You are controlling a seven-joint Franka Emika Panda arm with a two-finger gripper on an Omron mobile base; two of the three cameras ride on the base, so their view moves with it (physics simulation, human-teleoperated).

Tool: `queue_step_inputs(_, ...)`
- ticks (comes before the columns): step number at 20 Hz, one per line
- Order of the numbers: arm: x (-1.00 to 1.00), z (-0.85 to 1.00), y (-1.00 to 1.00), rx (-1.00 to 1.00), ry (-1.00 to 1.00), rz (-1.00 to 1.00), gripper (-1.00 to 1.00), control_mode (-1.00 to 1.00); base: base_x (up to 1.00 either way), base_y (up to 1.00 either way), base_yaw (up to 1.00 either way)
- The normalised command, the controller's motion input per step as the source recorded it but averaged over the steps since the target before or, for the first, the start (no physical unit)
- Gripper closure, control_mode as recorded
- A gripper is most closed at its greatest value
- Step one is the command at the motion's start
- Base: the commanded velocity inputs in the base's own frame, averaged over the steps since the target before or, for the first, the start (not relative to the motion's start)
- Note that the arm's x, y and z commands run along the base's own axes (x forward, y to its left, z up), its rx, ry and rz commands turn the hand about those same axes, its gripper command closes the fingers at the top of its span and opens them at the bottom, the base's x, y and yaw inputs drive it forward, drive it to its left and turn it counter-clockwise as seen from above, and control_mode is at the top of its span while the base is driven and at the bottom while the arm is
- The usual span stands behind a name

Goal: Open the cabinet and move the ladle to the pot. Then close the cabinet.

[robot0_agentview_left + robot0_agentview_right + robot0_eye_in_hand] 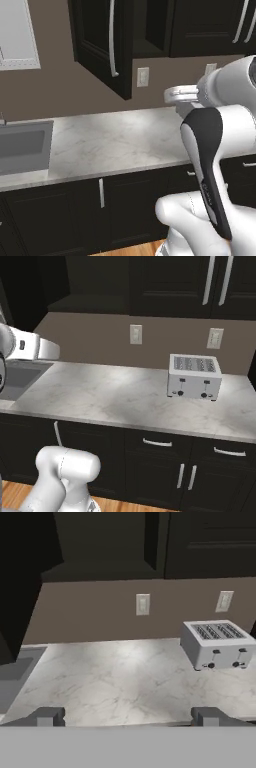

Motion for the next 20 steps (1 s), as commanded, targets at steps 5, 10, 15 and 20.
queue_step_inputs(5, -0.37, 0.06, 0.31, -0.06, 0.0, 0.0, -1.0, -1.0, 0.0, 0.0, 0.0)
queue_step_inputs(10, -0.3, 0.0, 0.34, -0.07, -0.05, 0.02, -1.0, -1.0, 0.0, 0.0, 0.0)
queue_step_inputs(15, -0.09, 0.0, 0.51, -0.15, -0.15, 0.04, -1.0, -1.0, 0.0, 0.0, 0.0)
queue_step_inputs(20, 0.0, 0.0, 0.63, -0.19, -0.11, 0.01, -1.0, -1.0, 0.0, 0.0, 0.0)
